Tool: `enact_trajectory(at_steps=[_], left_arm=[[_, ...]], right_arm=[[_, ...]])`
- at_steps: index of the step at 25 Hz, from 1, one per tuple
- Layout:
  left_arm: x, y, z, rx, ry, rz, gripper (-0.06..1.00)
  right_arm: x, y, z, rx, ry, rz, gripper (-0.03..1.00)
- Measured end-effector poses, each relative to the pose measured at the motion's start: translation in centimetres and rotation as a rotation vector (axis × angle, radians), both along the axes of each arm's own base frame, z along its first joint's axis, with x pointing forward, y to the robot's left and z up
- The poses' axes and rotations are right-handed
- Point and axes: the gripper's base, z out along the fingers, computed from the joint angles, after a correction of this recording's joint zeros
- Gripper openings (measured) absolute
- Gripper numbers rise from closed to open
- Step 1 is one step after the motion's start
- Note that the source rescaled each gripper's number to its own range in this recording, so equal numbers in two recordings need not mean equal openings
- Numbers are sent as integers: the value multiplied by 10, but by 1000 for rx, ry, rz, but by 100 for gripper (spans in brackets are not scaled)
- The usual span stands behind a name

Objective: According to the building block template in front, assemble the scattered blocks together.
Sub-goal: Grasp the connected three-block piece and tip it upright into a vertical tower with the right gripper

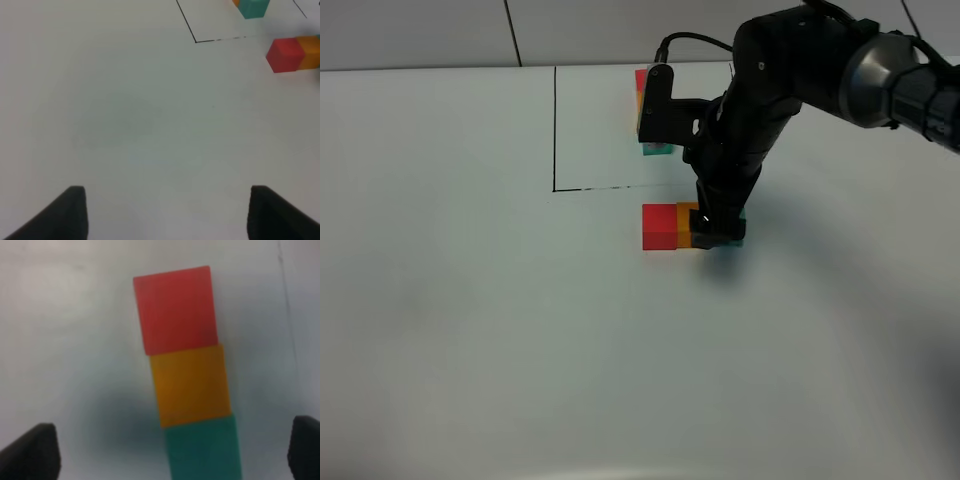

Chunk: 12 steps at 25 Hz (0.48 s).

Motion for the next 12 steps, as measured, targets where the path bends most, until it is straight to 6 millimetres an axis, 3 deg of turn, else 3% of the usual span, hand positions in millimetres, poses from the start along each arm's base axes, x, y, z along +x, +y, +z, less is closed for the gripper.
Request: enact_trajectory(at_steps=[8,12], left_arm=[[0,0,0,0,0,0,42],[0,0,0,0,0,0,42]], right_arm=[[16,8,-49,-36,72,32,81],[19,9,-63,-43,79,31,71]])
